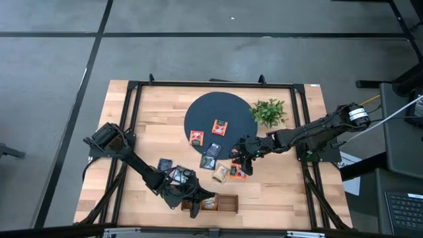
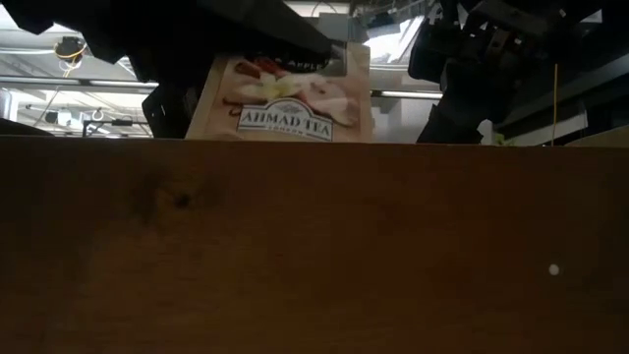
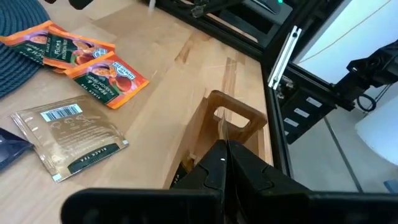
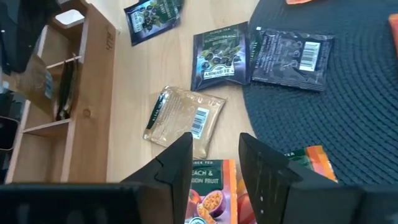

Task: Pick & Place Tea
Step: Put the brown tea bag into the middle section of the wooden organizer

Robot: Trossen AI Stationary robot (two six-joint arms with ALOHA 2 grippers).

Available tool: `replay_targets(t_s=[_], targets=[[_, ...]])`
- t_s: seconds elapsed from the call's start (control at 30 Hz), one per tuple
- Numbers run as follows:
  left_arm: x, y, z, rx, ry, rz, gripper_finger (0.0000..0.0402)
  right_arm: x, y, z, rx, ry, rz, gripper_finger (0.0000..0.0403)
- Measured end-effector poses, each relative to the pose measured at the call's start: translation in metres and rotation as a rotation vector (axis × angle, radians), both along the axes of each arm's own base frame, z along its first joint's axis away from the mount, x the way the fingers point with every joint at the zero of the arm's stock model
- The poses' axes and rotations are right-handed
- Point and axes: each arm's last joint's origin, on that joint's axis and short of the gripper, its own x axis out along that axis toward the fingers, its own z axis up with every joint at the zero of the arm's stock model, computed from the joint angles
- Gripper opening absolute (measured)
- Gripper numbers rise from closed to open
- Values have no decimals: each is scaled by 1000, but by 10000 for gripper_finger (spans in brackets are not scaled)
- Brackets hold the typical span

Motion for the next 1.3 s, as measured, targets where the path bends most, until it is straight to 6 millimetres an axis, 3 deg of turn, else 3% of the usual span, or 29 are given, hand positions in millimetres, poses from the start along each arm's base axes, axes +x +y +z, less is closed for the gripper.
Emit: replay_targets(t_s=[0.57, 0.77, 0.93, 1.3], targets=[[3, 6, -3, 55, 23, 12, 91, 0, -1, 0, -24, -2, -21, 133], [8, 18, 11, 105, 1, 24, 95, 0, -1, 0, -21, -2, -24, 133], [16, 43, 21, 150, 62, 13, 95, 1, -1, 1, -25, -21, -39, 133], [41, 121, 7, -53, 299, -96, 92, 5, 5, -20, -10, 62, 19, 133]])
